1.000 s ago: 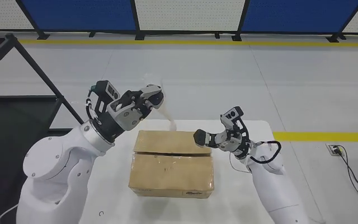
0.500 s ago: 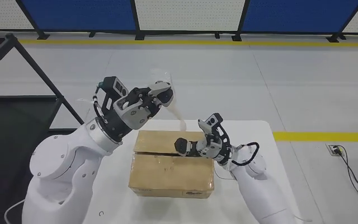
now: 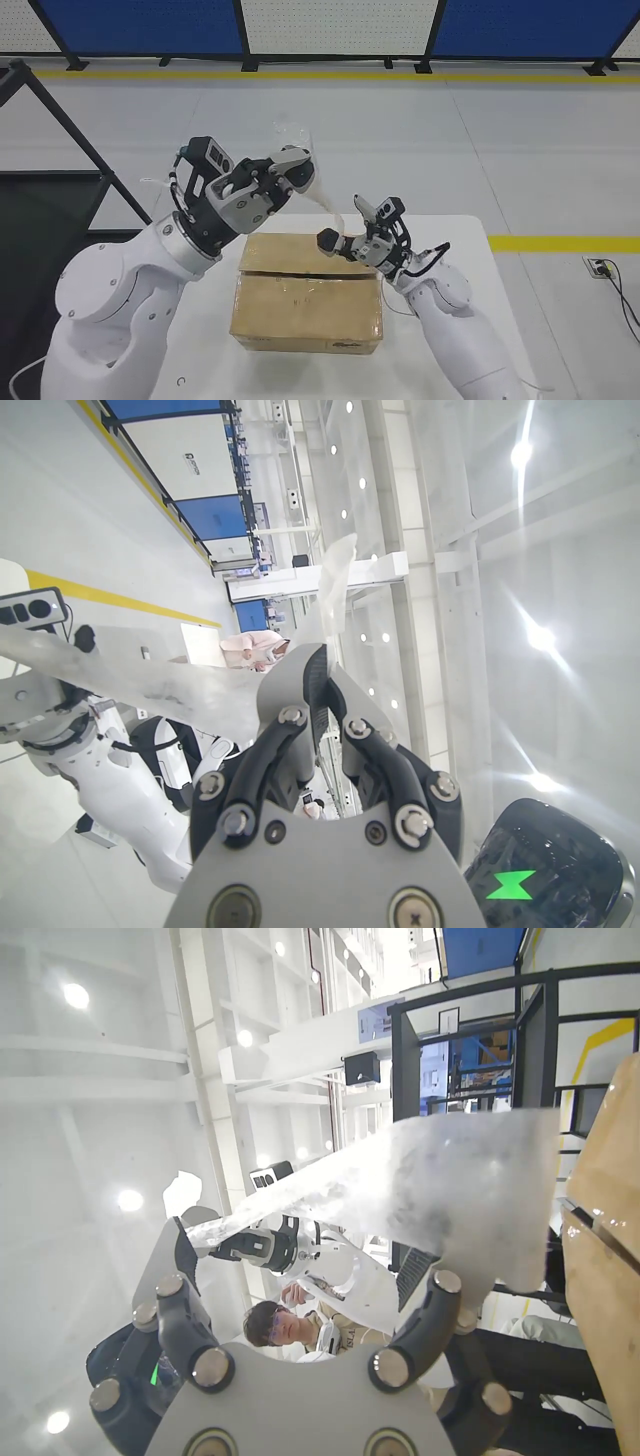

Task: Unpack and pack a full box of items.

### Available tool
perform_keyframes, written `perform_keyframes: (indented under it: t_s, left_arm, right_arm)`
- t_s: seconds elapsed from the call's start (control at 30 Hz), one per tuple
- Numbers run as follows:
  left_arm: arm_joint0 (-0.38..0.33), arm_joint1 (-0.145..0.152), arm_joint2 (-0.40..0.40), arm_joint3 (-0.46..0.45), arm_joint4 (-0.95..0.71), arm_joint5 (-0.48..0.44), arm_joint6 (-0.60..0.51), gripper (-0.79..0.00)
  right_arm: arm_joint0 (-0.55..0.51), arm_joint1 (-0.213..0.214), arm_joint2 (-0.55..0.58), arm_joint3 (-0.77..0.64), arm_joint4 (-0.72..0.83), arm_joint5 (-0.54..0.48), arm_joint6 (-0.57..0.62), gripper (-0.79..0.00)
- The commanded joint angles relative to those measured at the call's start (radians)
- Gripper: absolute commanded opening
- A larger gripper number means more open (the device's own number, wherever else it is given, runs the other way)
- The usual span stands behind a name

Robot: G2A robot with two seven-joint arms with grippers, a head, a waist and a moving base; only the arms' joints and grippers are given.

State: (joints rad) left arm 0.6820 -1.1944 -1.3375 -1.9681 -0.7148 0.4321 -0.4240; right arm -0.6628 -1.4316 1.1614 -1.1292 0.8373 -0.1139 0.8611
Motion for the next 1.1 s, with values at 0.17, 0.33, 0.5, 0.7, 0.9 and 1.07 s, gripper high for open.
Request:
perform_keyframes:
  t_s: [0.17,0.33,0.5,0.7,0.9,1.07]
  left_arm:
    - [0.021,0.005,-0.014,-0.017,0.008,-0.006,-0.020,-0.785]
    - [0.039,0.009,-0.034,-0.027,0.009,-0.013,-0.030,-0.785]
    - [0.061,0.014,-0.057,-0.035,0.012,-0.025,-0.034,-0.785]
    - [0.085,0.019,-0.079,-0.044,0.007,-0.034,-0.046,-0.785]
    - [0.099,0.022,-0.094,-0.048,0.002,-0.040,-0.047,-0.785]
    - [0.102,0.024,-0.097,-0.046,-0.002,-0.039,-0.047,-0.785]
  right_arm:
    - [0.012,-0.002,0.014,0.026,0.005,0.007,-0.045,-0.529]
    - [0.007,-0.003,0.029,0.033,0.023,-0.007,-0.064,-0.785]
    - [0.001,-0.002,0.044,0.029,0.033,-0.008,-0.070,-0.785]
    - [-0.005,0.000,0.058,0.013,0.040,-0.003,-0.065,-0.785]
    - [-0.013,0.004,0.078,0.000,0.042,-0.016,-0.033,-0.785]
    - [-0.032,0.011,0.100,-0.017,0.029,-0.040,0.018,-0.419]
